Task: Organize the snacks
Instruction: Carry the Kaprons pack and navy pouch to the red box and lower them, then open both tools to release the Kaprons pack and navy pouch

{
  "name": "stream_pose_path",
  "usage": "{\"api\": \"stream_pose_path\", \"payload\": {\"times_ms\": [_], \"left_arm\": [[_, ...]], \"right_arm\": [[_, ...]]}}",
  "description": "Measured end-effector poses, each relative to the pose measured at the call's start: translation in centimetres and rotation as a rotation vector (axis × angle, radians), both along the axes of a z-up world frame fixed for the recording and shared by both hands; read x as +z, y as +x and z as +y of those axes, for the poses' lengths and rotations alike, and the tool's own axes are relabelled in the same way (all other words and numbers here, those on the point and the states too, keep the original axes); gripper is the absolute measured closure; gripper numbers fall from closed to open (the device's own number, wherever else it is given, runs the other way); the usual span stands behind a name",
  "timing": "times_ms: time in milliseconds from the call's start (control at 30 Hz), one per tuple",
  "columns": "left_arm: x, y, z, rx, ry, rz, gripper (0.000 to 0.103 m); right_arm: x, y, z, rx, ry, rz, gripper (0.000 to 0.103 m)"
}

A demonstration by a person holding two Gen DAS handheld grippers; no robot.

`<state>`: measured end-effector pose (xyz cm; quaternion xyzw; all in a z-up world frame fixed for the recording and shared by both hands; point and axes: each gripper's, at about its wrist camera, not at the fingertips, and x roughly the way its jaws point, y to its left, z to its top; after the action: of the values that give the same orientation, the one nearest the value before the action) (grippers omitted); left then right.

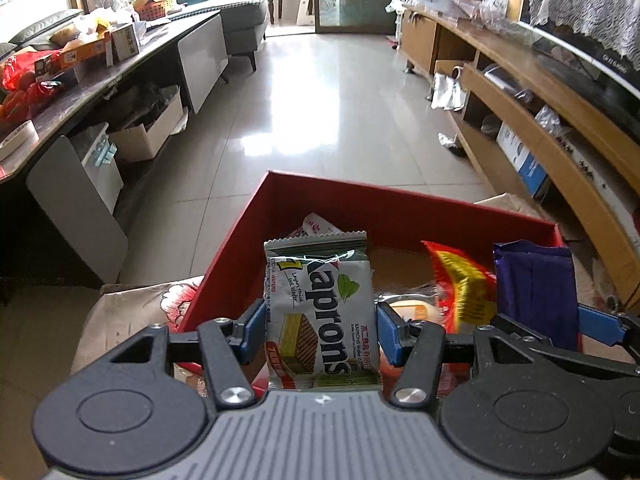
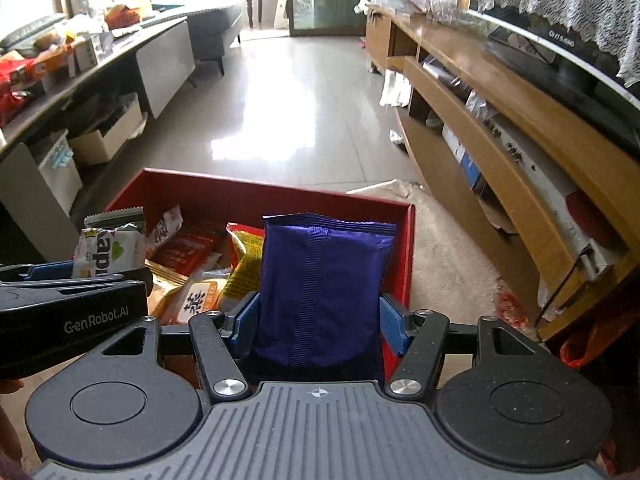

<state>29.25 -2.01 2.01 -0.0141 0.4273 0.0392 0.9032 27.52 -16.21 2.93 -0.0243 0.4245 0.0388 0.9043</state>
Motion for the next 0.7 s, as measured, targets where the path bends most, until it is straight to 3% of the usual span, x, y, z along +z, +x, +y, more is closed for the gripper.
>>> {"api": "stream_pose_path", "payload": {"times_ms": [367, 700], "left_arm": [[-1.7, 1.4, 0.1, 0.001, -0.006, 0.056, 0.048], [-1.9, 1.2, 0.3, 0.005, -0.015, 0.086, 0.045]], "right_arm": [[-1.1, 0.8, 0.3, 0.006, -0.013, 0.010, 0.032], [-1.2, 1.2, 0.0, -0.010, -0.004, 0.007, 0.022]]}}
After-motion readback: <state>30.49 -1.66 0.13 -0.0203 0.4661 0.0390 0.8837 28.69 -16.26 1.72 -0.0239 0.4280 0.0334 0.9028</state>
